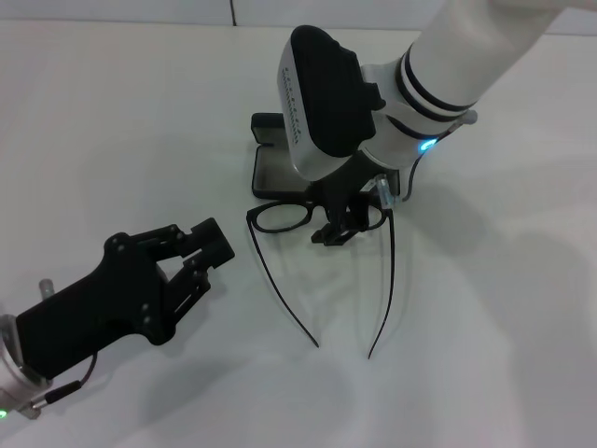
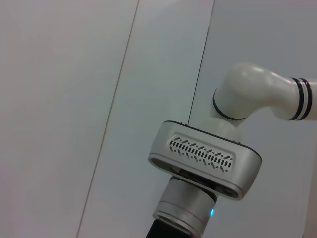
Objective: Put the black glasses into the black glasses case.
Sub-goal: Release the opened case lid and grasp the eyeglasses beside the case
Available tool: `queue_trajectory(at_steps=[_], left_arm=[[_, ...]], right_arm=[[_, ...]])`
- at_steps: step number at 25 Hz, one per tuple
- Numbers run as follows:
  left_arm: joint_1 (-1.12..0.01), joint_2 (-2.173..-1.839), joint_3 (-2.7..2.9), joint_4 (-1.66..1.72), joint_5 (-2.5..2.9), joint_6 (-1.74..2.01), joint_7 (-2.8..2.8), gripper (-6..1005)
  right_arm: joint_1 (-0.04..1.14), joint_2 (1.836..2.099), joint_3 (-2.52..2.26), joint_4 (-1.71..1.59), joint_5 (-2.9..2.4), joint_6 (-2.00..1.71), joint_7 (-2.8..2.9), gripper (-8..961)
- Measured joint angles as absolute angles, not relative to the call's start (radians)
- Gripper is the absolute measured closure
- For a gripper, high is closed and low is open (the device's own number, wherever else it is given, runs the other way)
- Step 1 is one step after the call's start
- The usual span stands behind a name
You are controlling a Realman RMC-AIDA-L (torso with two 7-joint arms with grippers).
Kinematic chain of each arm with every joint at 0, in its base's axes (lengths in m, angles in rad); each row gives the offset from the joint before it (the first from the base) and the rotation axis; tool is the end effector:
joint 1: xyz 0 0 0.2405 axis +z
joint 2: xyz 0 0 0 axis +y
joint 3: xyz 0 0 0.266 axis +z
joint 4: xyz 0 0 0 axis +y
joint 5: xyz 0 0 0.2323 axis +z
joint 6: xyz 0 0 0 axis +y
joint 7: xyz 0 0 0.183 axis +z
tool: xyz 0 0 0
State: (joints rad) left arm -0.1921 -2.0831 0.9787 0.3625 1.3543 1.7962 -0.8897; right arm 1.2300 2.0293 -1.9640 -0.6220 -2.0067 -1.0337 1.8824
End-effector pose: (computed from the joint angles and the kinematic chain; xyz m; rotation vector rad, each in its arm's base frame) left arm -0.2924 0.2436 -0.0465 -2.3646 -0.5028 -1.2949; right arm 0.0766 0.4284 -0.1764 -2.9739 -0.4576 -0.5872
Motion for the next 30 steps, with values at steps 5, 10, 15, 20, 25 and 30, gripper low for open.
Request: queue_trajectory(at_steps=[5, 10, 15, 20, 25, 30], left_arm=[[-0.196, -2.083, 0.979, 0.348, 1.355, 1.796, -0.881, 812], [-0.196, -2.083, 0.979, 0.348, 1.356, 1.796, -0.880, 811], [-0.196, -2.083, 0.979, 0.348, 1.356, 1.796, -0.880, 811], [-0.196, -2.083, 0.979, 0.348, 1.356, 1.796, -0.880, 812], [-0.196, -2.083, 0.979, 0.348, 1.356, 1.796, -0.880, 812], [-0.196, -2.083, 0.979, 0.348, 1.356, 1.796, -0.880, 812]], right_arm=[[1.230, 2.029, -1.974, -0.622, -1.989, -1.019, 1.882, 409], [1.230, 2.029, -2.019, -0.622, -1.959, -0.999, 1.882, 426], [1.228, 2.029, -2.037, -0.621, -1.943, -0.991, 1.882, 443], [1.227, 2.029, -2.041, -0.621, -1.938, -0.983, 1.884, 461], [1.222, 2.029, -2.045, -0.621, -1.937, -0.977, 1.889, 645], [1.221, 2.029, -2.049, -0.621, -1.937, -0.977, 1.890, 684]])
